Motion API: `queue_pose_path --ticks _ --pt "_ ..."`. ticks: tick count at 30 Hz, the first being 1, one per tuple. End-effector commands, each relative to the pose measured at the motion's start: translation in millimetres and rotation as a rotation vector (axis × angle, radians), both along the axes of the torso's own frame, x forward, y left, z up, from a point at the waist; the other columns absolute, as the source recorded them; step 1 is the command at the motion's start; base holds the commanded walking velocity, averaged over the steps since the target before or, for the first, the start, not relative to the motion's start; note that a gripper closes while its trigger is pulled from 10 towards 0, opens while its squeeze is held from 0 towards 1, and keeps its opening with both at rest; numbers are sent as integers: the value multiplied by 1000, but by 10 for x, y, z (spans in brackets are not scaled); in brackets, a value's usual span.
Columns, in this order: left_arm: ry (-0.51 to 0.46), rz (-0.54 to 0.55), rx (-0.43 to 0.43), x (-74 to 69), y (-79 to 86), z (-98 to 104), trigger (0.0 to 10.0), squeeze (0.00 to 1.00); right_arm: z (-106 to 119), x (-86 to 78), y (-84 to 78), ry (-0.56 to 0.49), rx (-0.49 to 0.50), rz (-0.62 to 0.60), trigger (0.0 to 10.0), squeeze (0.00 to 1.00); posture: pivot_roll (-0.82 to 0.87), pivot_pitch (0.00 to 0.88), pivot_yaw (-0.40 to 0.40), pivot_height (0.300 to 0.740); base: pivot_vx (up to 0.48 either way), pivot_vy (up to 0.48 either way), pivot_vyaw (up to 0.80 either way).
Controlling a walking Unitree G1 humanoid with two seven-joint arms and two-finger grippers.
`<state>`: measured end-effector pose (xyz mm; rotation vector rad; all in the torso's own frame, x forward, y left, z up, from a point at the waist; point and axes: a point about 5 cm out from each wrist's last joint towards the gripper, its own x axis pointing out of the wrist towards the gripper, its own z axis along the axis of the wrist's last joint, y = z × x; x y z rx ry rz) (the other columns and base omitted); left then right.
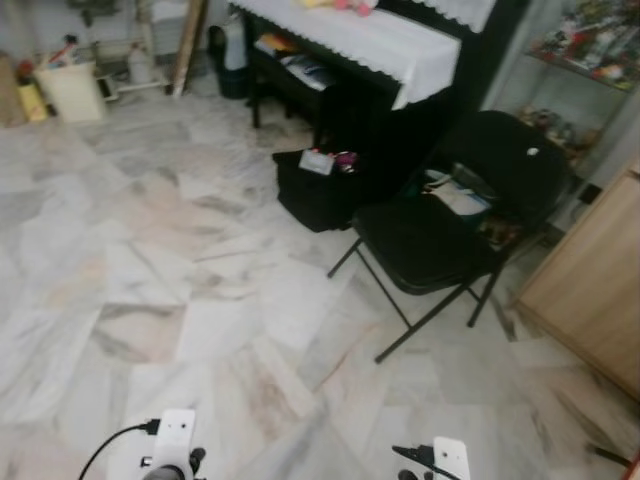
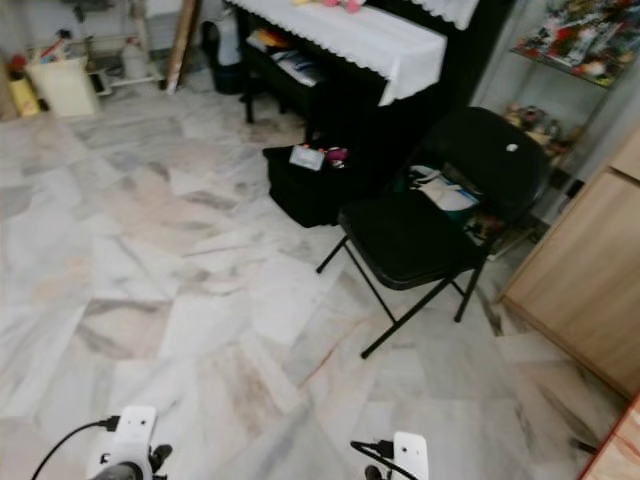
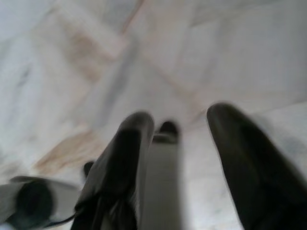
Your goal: Hang hanger
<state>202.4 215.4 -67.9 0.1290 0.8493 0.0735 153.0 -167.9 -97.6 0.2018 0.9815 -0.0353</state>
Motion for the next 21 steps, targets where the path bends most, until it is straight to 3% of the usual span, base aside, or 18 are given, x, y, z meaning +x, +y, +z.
queue_pose_path --ticks 1,4,14,21 --pt "16 -59 -1 -29 -105 -35 10000 0 -19 -52 -37 19 -9 -10 10000 0 9 0 -61 740 0 0 -638" --pt "16 -66 1 -30 -113 -37 10000 0 -18 -50 -37 19 -8 -8 10000 0 8 0 -61 740 0 -366 -642" --pt "20 -53 -6 -53 -109 -48 10000 0 -18 -48 -37 20 -9 -6 10000 0 7 0 -61 740 0 0 -644" --pt "37 -124 17 -83 -153 -70 10000 0 -20 -54 -36 22 -6 -6 10000 0 6 0 -61 740 0 0 -645"
